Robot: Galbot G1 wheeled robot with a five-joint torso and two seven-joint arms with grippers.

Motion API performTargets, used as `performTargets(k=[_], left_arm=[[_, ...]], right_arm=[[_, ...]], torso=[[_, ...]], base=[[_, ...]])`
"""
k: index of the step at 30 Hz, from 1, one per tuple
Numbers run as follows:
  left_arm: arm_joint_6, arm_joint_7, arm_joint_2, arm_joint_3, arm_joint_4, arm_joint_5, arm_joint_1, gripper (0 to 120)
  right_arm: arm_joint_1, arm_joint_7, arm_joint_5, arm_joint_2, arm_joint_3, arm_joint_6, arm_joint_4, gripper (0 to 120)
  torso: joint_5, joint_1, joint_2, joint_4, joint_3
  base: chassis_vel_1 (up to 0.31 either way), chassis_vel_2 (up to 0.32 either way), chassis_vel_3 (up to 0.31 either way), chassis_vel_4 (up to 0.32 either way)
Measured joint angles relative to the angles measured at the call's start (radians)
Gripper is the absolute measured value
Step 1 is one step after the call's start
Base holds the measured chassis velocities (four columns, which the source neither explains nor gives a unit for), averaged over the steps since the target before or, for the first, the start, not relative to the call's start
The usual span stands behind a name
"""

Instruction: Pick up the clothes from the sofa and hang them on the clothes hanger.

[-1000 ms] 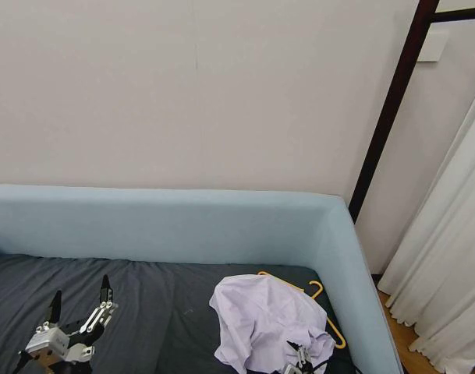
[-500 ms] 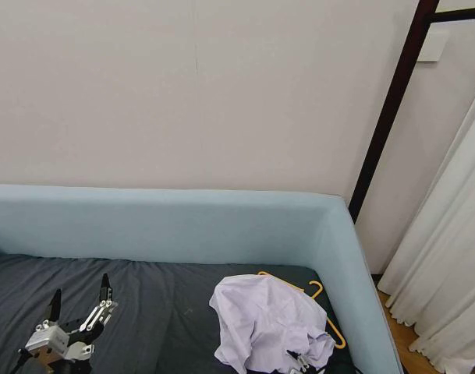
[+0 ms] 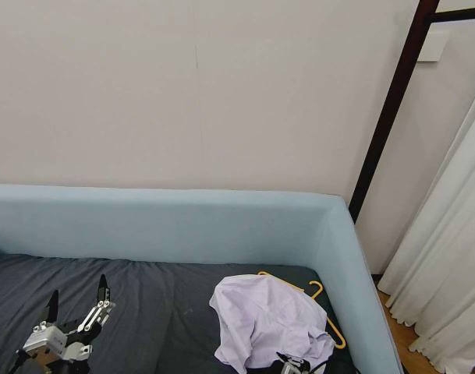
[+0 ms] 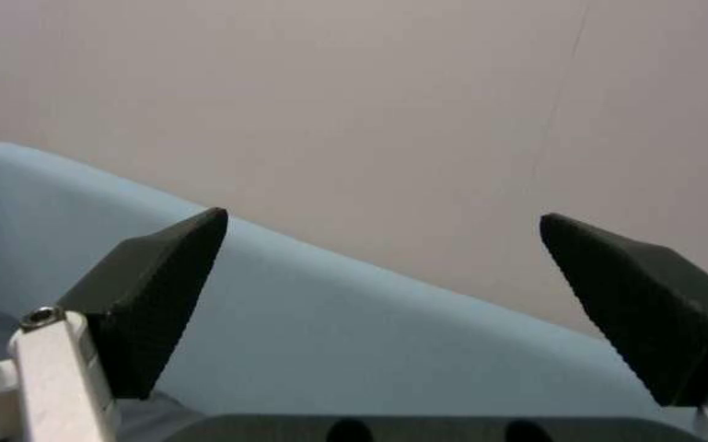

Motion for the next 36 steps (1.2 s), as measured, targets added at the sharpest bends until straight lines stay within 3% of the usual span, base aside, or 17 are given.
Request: performTargets(k=[2, 4, 5, 7, 10, 11, 15, 20, 36], left_arm=[[0.001, -0.001, 0.002, 0.002, 0.005, -0.001, -0.004, 100], [0.004, -0.001, 0.004, 0.003, 0.007, -0.003, -0.008, 100], [0.004, -0.001, 0.004, 0.003, 0.007, -0.003, -0.008, 100], [0.008, -0.002, 0.005, 0.004, 0.007, -0.006, -0.01, 100], [0.01, -0.002, 0.004, 0.007, 0.006, -0.005, -0.011, 100], [0.01, -0.002, 0.004, 0.007, 0.006, -0.005, -0.011, 100], [0.01, -0.003, 0.004, 0.004, -0.004, -0.005, -0.006, 100], [0.01, -0.006, 0.004, -0.007, -0.009, -0.007, -0.001, 100], [0.011, -0.005, -0.026, -0.01, -0.032, 0.004, 0.006, 100]], right_arm=[[0.012, -0.042, 0.119, -0.002, 0.0, 0.022, 0.017, 0], [0.035, -0.109, 0.329, -0.009, -0.001, 0.049, 0.053, 0], [0.035, -0.109, 0.329, -0.009, -0.001, 0.049, 0.053, 0], [0.069, -0.162, 0.551, -0.017, 0.0, 0.073, 0.108, 0], [0.134, -0.163, 0.809, -0.024, 0.003, 0.078, 0.188, 0], [0.134, -0.163, 0.809, -0.024, 0.003, 0.078, 0.188, 0], [0.239, -0.13, 1.09, -0.038, 0.008, 0.074, 0.271, 0], [0.341, -0.1, 1.248, -0.053, 0.009, 0.061, 0.326, 0], [0.685, -0.033, 1.542, -0.166, -0.011, 0.029, 0.479, 0]], torso=[[0.0, 0.0, 0.0, 0.0, 0.0], [0.0, 0.0, 0.0, -0.0001, 0.0], [0.0, 0.0, 0.0, -0.0001, 0.0], [0.0, 0.0, 0.0, 0.0002, 0.0], [-0.0001, 0.0, 0.0, 0.0002, 0.0], [-0.0001, 0.0, 0.0, 0.0002, 0.0], [0.0, 0.0, 0.0, 0.0002, 0.0], [0.0, 0.0, 0.0, 0.0001, 0.0], [0.0, 0.0, 0.0, 0.0001, 0.0]], base=[[0.0, 0.0, 0.0, 0.0], [0.0, 0.0, 0.0, 0.0], [0.0, 0.0, 0.0, 0.0], [0.0, 0.0, 0.0, 0.0], [0.0, 0.0, 0.0, 0.0], [0.0, 0.0, 0.0, 0.0], [0.0, 0.0, 0.0, 0.0], [0.0, 0.0, 0.0, 0.0], [0.0, 0.0, 0.0, 0.0]])
